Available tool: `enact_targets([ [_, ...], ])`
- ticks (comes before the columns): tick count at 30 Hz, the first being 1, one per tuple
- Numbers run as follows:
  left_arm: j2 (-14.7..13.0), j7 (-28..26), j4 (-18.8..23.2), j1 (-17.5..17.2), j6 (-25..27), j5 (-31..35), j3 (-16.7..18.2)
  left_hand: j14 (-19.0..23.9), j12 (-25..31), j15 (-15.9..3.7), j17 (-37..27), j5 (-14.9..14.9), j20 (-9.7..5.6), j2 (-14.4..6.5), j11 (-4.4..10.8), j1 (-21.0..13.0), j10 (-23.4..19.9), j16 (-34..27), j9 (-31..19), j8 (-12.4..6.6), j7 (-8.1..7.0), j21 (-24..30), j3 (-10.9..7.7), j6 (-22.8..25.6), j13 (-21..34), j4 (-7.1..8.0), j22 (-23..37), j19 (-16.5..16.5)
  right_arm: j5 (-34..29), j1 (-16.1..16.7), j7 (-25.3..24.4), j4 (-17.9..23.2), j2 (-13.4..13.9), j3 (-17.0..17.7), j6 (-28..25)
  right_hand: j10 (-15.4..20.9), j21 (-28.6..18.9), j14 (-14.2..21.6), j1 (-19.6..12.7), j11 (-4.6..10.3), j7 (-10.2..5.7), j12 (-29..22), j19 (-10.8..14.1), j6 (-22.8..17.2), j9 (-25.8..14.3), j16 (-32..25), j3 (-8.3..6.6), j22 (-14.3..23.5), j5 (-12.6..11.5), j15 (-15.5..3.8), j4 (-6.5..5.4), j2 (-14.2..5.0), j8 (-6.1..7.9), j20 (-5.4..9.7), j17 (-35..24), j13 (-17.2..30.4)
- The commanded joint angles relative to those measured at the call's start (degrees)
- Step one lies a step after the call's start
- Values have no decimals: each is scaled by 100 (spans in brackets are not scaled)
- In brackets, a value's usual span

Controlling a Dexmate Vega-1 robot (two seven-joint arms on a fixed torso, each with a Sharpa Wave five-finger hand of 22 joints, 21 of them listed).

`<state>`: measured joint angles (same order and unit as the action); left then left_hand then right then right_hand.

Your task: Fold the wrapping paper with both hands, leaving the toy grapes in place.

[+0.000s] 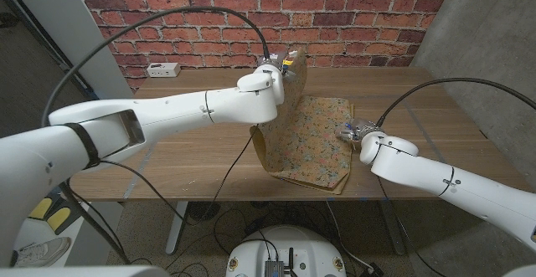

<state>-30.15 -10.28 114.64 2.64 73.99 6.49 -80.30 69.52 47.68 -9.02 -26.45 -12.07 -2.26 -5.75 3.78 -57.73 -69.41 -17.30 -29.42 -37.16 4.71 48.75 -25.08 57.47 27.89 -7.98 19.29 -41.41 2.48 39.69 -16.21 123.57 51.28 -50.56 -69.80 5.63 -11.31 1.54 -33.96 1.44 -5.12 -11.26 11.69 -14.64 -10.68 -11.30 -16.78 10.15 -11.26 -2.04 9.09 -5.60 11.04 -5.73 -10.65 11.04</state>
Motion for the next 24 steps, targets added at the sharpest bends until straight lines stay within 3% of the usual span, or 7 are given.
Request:
enact_targets([
  [1,262,548,-252,664,-189,511,-892,37,12,-264,-14,18,21,18,232,91,221,40,11,32,-41,57,12,25,-8,1,7,50,-16,162,-35,122,114,130,65,23,-45,45,-32,-18,7,-15,47,-34,-9,-42,-3,0,-24,-9,25,65,9,-8,-4,9],
  [11,484,893,-522,764,-521,919,-1132,-44,-11,-276,32,66,29,23,262,158,285,187,77,91,-91,127,29,-34,-120,17,-15,241,-23,307,-96,211,182,270,123,26,-41,44,-45,-13,8,-15,49,-25,-9,-38,4,0,-24,3,23,85,4,-8,-4,9],
  [24,515,1342,-668,422,-1343,1439,-862,-486,-350,-266,338,100,124,-27,330,271,673,591,335,345,-182,217,-32,-286,-546,20,-154,665,-21,362,-111,264,212,366,33,19,-37,44,-67,-24,8,-12,49,-18,-9,-34,7,1,-27,6,20,98,0,-11,-5,10],
])
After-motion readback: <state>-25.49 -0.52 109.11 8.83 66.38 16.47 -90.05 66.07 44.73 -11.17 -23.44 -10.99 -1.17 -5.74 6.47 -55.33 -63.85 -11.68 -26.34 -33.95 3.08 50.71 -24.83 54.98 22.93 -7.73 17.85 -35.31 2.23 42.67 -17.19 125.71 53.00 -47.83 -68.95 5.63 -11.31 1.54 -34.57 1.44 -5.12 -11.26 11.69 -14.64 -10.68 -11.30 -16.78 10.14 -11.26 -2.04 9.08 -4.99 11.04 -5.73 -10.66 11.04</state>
